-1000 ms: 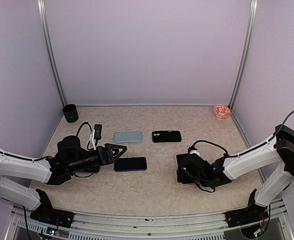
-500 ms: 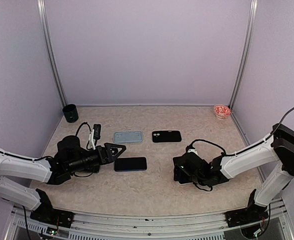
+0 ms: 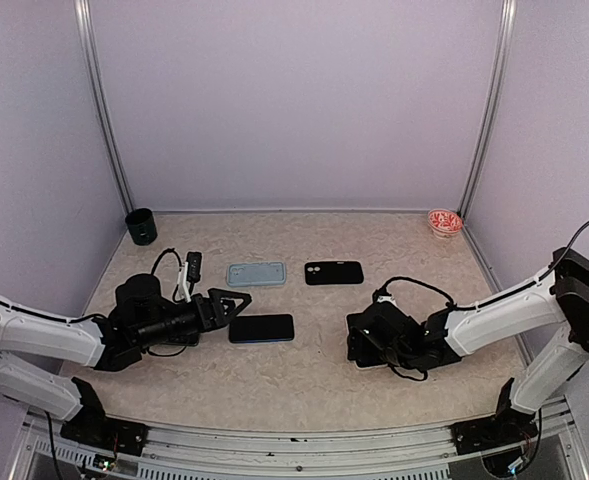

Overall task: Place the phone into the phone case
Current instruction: Place the phone with the phone case at the center of the board.

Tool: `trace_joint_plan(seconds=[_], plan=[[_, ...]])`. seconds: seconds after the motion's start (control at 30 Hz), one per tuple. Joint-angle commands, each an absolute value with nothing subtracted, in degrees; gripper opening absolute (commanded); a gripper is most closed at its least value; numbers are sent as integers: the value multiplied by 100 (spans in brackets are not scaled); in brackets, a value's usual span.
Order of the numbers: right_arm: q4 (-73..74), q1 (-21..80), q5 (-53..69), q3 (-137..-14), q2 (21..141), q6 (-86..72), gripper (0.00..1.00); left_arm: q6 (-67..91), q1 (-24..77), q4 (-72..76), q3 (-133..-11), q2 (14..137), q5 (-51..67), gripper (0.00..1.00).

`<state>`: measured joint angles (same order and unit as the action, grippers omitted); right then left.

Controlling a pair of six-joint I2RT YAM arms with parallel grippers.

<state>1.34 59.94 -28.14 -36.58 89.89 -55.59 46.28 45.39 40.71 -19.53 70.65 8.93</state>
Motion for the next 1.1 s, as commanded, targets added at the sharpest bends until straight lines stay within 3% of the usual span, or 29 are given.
trace_joint_plan(seconds=[0.0, 1.07], plan=[[404, 6071, -2942, -3744, 8753, -5664, 91, 4656, 4500, 4331, -1855, 7143, 883, 83], [525, 6214, -3083, -3793, 8675, -5633, 93, 4710, 4491, 4364, -1705, 7005, 847, 83]])
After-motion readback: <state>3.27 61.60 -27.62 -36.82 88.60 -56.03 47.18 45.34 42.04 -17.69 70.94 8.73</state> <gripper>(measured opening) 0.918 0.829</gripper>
